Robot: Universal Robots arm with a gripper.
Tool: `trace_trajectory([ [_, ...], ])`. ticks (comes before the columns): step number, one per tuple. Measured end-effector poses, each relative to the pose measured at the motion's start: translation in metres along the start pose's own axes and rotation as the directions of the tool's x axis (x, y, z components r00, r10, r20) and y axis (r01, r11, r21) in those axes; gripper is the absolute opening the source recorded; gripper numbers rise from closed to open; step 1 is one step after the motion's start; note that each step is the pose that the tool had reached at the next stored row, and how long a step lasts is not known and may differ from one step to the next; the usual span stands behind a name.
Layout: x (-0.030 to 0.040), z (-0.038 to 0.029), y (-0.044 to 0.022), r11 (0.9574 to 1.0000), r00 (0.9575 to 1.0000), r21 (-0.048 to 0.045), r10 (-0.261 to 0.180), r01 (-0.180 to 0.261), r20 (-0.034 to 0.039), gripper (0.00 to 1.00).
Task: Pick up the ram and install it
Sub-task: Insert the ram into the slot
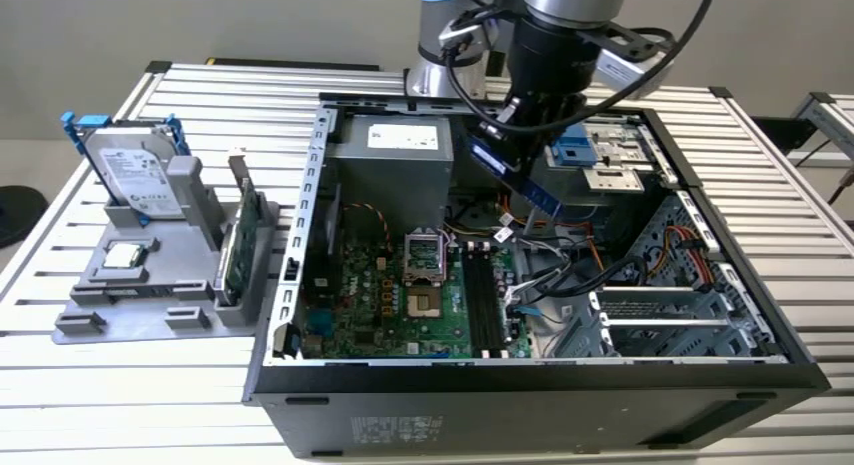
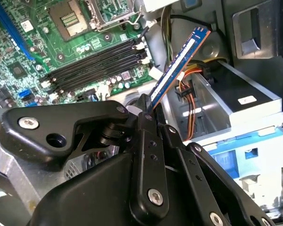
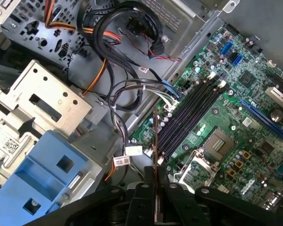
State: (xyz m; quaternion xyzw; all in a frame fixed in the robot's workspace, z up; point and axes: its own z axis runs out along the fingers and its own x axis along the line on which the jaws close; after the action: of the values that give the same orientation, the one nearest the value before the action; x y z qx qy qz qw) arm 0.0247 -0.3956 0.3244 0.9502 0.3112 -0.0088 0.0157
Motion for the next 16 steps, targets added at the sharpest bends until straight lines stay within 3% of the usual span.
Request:
trace_trajectory([
  [4, 0.0007, 0.0019, 0.0001, 0.9996, 0.9996, 0.0008, 0.030, -0.030, 0.0007, 0.00],
  [12, 0.0009, 0.0041, 0.0000, 0.9994, 0.9994, 0.0011, 0.036, -0.036, 0.0008, 0.00],
  [16, 0.0009, 0.0062, -0.0001, 0.9970, 0.9970, 0.0020, 0.078, -0.078, 0.0019, 0.00],
])
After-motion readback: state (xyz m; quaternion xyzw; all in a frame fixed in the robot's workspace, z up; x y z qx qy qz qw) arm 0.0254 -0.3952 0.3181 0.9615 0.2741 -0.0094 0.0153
